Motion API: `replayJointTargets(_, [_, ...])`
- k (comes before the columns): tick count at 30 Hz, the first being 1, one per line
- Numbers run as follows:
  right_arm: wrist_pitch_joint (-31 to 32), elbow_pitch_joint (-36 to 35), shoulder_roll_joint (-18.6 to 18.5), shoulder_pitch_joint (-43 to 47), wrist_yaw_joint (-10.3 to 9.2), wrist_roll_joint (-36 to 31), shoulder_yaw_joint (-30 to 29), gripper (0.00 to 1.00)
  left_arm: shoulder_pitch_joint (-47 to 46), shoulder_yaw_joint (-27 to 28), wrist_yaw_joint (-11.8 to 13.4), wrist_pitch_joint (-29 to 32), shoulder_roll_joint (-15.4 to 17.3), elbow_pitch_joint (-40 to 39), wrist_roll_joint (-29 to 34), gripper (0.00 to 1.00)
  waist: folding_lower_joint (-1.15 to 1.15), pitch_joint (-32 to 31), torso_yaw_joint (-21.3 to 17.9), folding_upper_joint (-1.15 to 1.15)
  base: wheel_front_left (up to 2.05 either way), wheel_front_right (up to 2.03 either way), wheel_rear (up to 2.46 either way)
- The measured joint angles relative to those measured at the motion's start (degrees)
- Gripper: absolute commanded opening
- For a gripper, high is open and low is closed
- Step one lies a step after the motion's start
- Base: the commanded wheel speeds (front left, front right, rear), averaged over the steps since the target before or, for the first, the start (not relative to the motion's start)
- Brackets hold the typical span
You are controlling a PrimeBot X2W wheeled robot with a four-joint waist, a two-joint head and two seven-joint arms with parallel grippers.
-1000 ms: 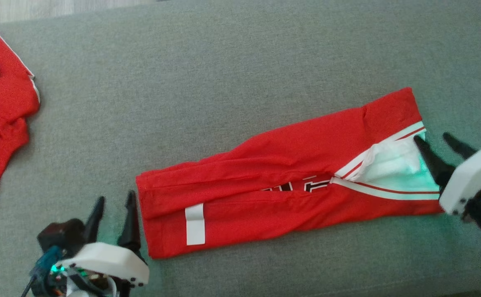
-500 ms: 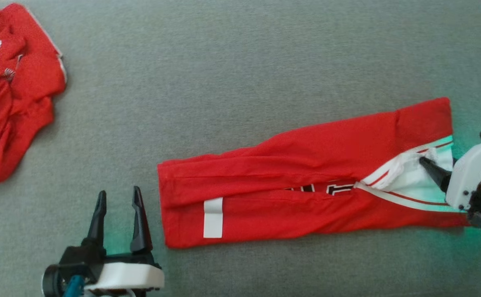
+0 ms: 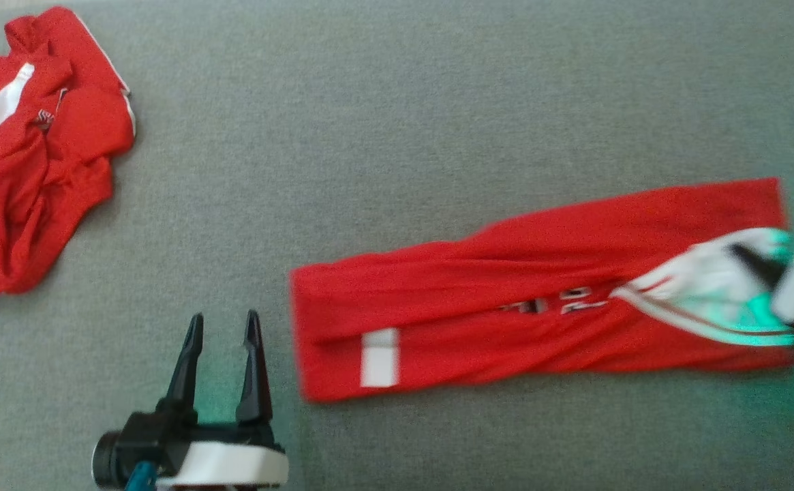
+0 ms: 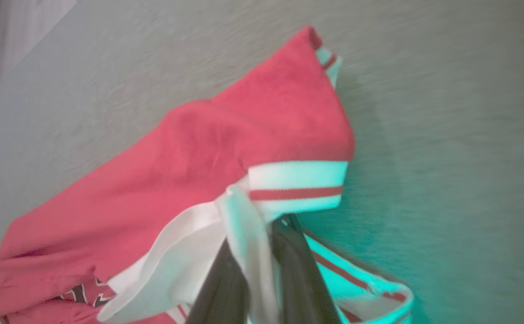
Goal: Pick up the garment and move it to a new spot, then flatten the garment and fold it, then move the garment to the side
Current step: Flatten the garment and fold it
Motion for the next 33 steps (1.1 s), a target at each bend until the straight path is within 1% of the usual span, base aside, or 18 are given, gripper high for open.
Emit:
replayJointTargets(1, [0.02, 0.23, -1.83, -0.01, 0.0, -0.81, -3.36, 0.0, 1.08, 1.3, -1.3, 0.0, -0.69, 0.55, 0.92, 1.0, 0.0, -0.67, -0.32, 0.0, 0.0, 0.0, 0.0])
replayJointTargets(5, [0.1, 0.07, -7.43, -0.08, 0.0, -2.92, -11.02, 0.0, 2.47, 2.81, -3.72, 0.0, -1.74, 1.98, 2.48, 1.0, 0.0, -1.86, -1.05, 0.0, 0.0, 0.0, 0.0])
replayJointTargets(7, [0.11, -0.36, -9.57, -0.48, 0.0, -3.56, -13.89, 0.0, 2.47, 3.58, -4.74, 0.0, -2.1, 2.57, 3.31, 1.0, 0.0, -2.45, -1.42, 0.0, 0.0, 0.0, 0.0])
replayJointTargets(9, [0.9, -1.97, -11.03, -1.13, 0.0, -3.81, -14.99, 0.0, 2.46, 4.14, -5.47, 0.0, -2.54, 3.02, 4.12, 1.0, 0.0, -3.09, -1.79, 0.0, 0.0, 0.0, 0.0])
replayJointTargets(12, [3.91, -6.99, -11.36, -2.09, 0.0, -2.22, -12.46, 0.0, 2.54, 5.11, -6.31, 0.0, -2.91, 3.46, 5.23, 1.0, 0.0, -3.95, -2.52, 0.0, 0.0, 0.0, 0.0])
replayJointTargets(13, [4.78, -8.96, -10.83, -2.22, 0.0, -1.23, -10.99, 0.0, 2.57, 5.3, -6.62, 0.0, -3.01, 3.65, 5.61, 1.0, 0.0, -4.28, -2.74, 0.0, 0.0, 0.0, 0.0])
replayJointTargets(15, [6.73, -13.16, -8.24, -2.05, 0.0, 0.21, -7.59, 0.0, 2.77, 5.66, -6.98, 0.0, -3.27, 3.94, 6.31, 1.0, -0.01, -5.0, -3.14, 0.0, 0.0, 0.0, 0.0])
replayJointTargets(19, [9.11, -20.61, -0.62, 1.09, 0.0, 0.44, -0.05, 0.0, 3.98, 6.8, -7.16, 0.0, -3.77, 4.37, 7.0, 1.0, -0.01, -6.63, -3.69, 0.0, 0.0, 0.0, 0.0])
replayJointTargets(21, [9.11, -22.68, 3.21, 4.12, 0.0, -0.1, 3.25, 0.0, 4.5, 7.05, -7.59, 0.0, -3.91, 4.79, 7.11, 1.0, -0.01, -7.42, -3.84, 0.0, 0.0, 0.0, 0.0])
replayJointTargets(24, [7.88, -23.09, 8.66, 8.33, -0.01, -1.65, 6.67, 0.0, 4.78, 7.22, -7.8, 0.0, -4.12, 5.02, 7.56, 1.0, -0.01, -8.15, -3.72, 0.0, 0.0, 0.0, 0.0])
replayJointTargets(27, [3.69, -20.83, 11.2, 10.12, -0.01, -1.9, 10.06, 0.0, 4.76, 7.3, -8.16, 0.0, -4.36, 5.41, 7.57, 1.0, -0.01, -8.51, -3.31, 0.0, 0.0, 0.0, 0.0])
replayJointTargets(30, [-2.35, -17.05, 11.57, 9.82, -0.01, -1.45, 12.4, 0.0, 4.77, 7.24, -8.17, 0.0, -4.41, 6.05, 7.7, 1.0, -0.01, -8.79, -2.85, 0.0, 0.0, 0.0, 0.0])
replayJointTargets(31, [-2.35, -17.05, 11.57, 9.82, -0.01, -1.45, 12.4, 0.0, 4.77, 7.24, -8.17, 0.0, -4.41, 6.05, 7.7, 1.0, -0.01, -8.79, -2.85, 0.0, 0.0, 0.0, 0.0])
replayJointTargets(33, [-6.73, -13.88, 11.56, 9.73, -0.01, 1.15, 13.88, 0.0, 4.77, 7.04, -8.18, 0.0, -4.43, 6.13, 8.0, 1.0, -0.01, -8.86, -2.47, 0.0, 0.0, 0.0, 0.0])
